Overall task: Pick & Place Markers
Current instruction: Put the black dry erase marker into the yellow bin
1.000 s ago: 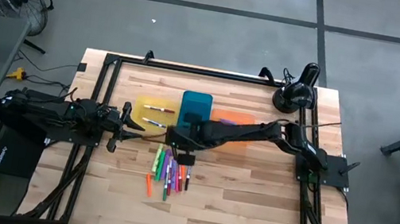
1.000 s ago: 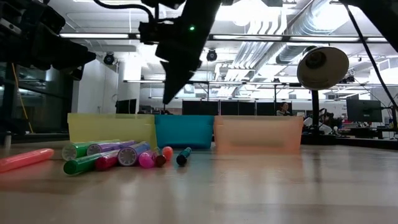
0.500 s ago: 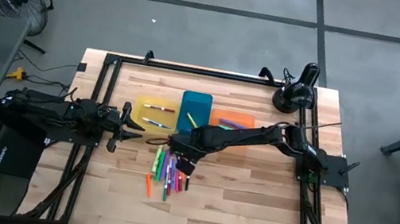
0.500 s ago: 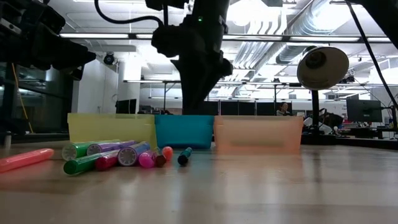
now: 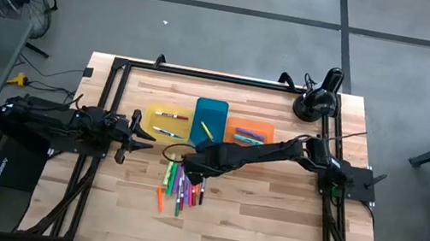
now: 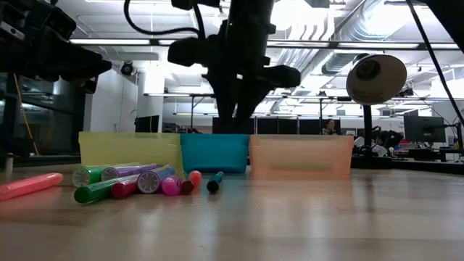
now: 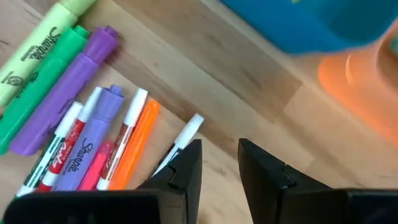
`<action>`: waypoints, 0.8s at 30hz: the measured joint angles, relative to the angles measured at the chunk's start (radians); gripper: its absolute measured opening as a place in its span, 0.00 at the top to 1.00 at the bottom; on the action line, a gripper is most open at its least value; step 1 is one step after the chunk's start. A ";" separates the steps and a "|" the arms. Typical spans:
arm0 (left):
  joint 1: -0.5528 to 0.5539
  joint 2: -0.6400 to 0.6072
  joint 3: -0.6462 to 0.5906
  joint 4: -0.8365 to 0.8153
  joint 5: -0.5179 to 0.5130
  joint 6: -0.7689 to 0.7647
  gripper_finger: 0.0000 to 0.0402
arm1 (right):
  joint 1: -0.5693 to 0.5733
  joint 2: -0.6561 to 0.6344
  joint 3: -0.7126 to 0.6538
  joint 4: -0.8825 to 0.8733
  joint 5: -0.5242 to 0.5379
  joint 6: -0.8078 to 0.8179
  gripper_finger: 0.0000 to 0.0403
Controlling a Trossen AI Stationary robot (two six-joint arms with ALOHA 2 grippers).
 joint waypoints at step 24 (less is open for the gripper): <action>0.000 0.000 0.000 0.000 0.000 0.000 0.74 | 0.042 0.000 -0.131 0.164 0.023 0.101 0.51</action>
